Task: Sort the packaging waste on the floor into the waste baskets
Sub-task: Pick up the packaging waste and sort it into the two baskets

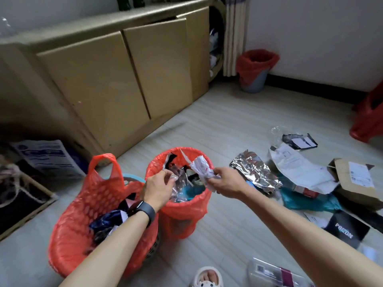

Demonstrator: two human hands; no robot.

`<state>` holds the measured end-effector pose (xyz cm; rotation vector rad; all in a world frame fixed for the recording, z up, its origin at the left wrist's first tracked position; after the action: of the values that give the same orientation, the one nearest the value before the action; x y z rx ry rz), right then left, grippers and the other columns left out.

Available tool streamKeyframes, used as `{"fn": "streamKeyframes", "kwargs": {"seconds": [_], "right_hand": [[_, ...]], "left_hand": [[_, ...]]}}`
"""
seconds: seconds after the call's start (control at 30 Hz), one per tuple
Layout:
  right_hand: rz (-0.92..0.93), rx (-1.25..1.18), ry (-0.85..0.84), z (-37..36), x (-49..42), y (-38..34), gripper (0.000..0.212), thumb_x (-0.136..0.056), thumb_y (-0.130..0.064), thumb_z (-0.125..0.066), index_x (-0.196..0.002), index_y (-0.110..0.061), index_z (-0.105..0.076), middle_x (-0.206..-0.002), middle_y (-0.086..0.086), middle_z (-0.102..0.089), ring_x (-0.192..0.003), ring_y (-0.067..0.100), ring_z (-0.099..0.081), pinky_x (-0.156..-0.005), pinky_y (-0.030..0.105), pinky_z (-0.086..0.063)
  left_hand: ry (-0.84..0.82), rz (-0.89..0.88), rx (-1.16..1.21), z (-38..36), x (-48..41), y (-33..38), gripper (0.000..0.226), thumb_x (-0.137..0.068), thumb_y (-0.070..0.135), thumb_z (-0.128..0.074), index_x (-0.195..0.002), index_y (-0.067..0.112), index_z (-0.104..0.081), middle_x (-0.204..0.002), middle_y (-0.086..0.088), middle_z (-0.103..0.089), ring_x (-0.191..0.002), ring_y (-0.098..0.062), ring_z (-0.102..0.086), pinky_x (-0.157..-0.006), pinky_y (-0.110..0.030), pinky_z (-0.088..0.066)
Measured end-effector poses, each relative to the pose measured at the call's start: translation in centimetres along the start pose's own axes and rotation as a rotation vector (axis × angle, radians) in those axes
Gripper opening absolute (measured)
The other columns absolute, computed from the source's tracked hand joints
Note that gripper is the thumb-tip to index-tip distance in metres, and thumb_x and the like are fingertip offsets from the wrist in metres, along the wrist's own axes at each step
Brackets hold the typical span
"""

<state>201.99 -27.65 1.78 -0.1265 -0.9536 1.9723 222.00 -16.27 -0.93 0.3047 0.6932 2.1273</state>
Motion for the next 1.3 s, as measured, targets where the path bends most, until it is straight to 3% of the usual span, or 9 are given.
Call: {"fn": "streamKeyframes", "kwargs": {"seconds": [0.1, 0.23, 0.37, 0.5, 0.6, 0.8, 1.03, 1.17, 1.3], "right_hand": [[-0.044, 0.051, 0.028, -1.5, -2.7, -1.8, 0.030, -0.093, -0.034, -0.052, -0.071, -0.014, -0.052, -0.071, 0.005, -0.060, -0.077, 0.030, -0.059, -0.062, 0.029, -0.039], [-0.067, 0.135, 0.030, -3.8, -6.4, -1.7, 0.026, -0.095, -0.040, -0.049, -0.096, -0.015, -0.053, -0.107, 0.017, -0.067, -0.102, 0.037, -0.061, -0.076, 0.035, -0.043], [-0.029, 0.285, 0.039, -6.6, -7.6, 0.5, 0.044, -0.092, -0.041, -0.053, -0.125, -0.012, -0.045, -0.125, 0.017, -0.055, -0.111, 0.038, -0.055, -0.085, 0.039, -0.045], [0.204, 0.555, 0.161, -8.3, -7.2, 2.5, 0.059, -0.086, -0.036, -0.047, -0.144, -0.027, -0.040, -0.155, 0.008, -0.033, -0.125, 0.033, -0.043, -0.089, 0.040, -0.046], [0.327, 0.682, -0.009, -9.1, -7.2, 3.7, 0.051, -0.092, -0.036, -0.033, -0.140, -0.029, -0.046, -0.157, -0.001, -0.030, -0.146, 0.030, -0.022, -0.111, 0.052, -0.021], [0.129, 0.733, -0.189, -9.8, -6.9, 3.9, 0.057, -0.097, -0.049, -0.020, -0.127, -0.027, -0.064, -0.134, -0.002, -0.057, -0.148, 0.028, -0.008, -0.107, 0.067, 0.013], [0.235, 0.586, -0.089, -6.3, -6.6, 3.9, 0.043, -0.090, -0.053, -0.048, -0.127, -0.035, -0.062, -0.131, 0.006, -0.057, -0.136, 0.027, -0.036, -0.108, 0.042, -0.032], [0.277, 0.437, 0.055, -3.1, -4.2, 4.4, 0.038, -0.084, -0.039, -0.054, -0.120, -0.032, -0.063, -0.127, 0.001, -0.059, -0.122, 0.026, -0.049, -0.095, 0.038, -0.043], [0.140, 0.314, 0.097, -1.1, -0.8, 8.6, 0.044, -0.090, -0.042, -0.053, -0.132, -0.029, -0.056, -0.135, 0.001, -0.054, -0.129, 0.023, -0.043, -0.104, 0.036, -0.040]], "left_hand": [[0.003, -0.008, -0.108, -0.8, -2.0, -1.0, 0.012, -0.091, 0.033, -0.059, -0.101, 0.030, -0.066, -0.102, 0.003, -0.072, -0.099, -0.026, -0.066, -0.083, -0.036, -0.052], [-0.014, -0.037, -0.220, -2.7, -4.3, -1.6, 0.019, -0.093, 0.030, -0.053, -0.109, 0.026, -0.062, -0.109, -0.003, -0.069, -0.105, -0.029, -0.063, -0.085, -0.037, -0.050], [-0.263, 0.012, -0.410, -4.3, -5.1, -2.7, 0.047, -0.093, 0.043, -0.048, -0.139, 0.032, -0.043, -0.141, 0.000, -0.045, -0.126, -0.027, -0.048, -0.100, -0.039, -0.044], [-0.442, -0.144, -0.517, -6.0, -5.2, -3.6, 0.055, -0.092, 0.049, -0.046, -0.145, 0.046, -0.033, -0.158, 0.009, -0.023, -0.133, -0.028, -0.042, -0.104, -0.040, -0.042], [-0.564, -0.200, -0.639, -7.3, -5.4, -4.2, 0.047, -0.094, 0.046, -0.039, -0.141, 0.046, -0.041, -0.152, 0.009, -0.034, -0.129, -0.028, -0.046, -0.104, -0.043, -0.042], [-0.675, -0.151, -0.638, -9.0, -5.6, -4.8, 0.044, -0.098, 0.045, -0.033, -0.141, 0.045, -0.044, -0.150, 0.008, -0.041, -0.130, -0.028, -0.046, -0.106, -0.042, -0.040], [-0.566, -0.119, -0.477, -7.4, -6.0, -3.3, 0.047, -0.092, 0.041, -0.045, -0.138, 0.032, -0.050, -0.143, -0.002, -0.045, -0.124, -0.029, -0.052, -0.104, -0.039, -0.042], [-0.472, -0.188, -0.408, -5.7, -5.9, -0.4, 0.041, -0.091, 0.036, -0.047, -0.131, 0.030, -0.056, -0.140, 0.002, -0.046, -0.122, -0.022, -0.054, -0.101, -0.038, -0.045], [-0.435, -0.317, -0.332, -6.1, -5.3, 3.8, 0.038, -0.093, 0.033, -0.051, -0.129, 0.029, -0.058, -0.136, 0.005, -0.048, -0.123, -0.016, -0.052, -0.106, -0.035, -0.041]]}}
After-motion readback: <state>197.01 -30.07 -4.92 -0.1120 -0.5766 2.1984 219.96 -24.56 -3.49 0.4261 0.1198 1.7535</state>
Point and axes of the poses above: each hand's wrist, its own x-axis away from the middle knuckle, its own z-axis out of the back of the hand, y = z × x, the point moved 1 cm from there along -x, towards the middle knuckle
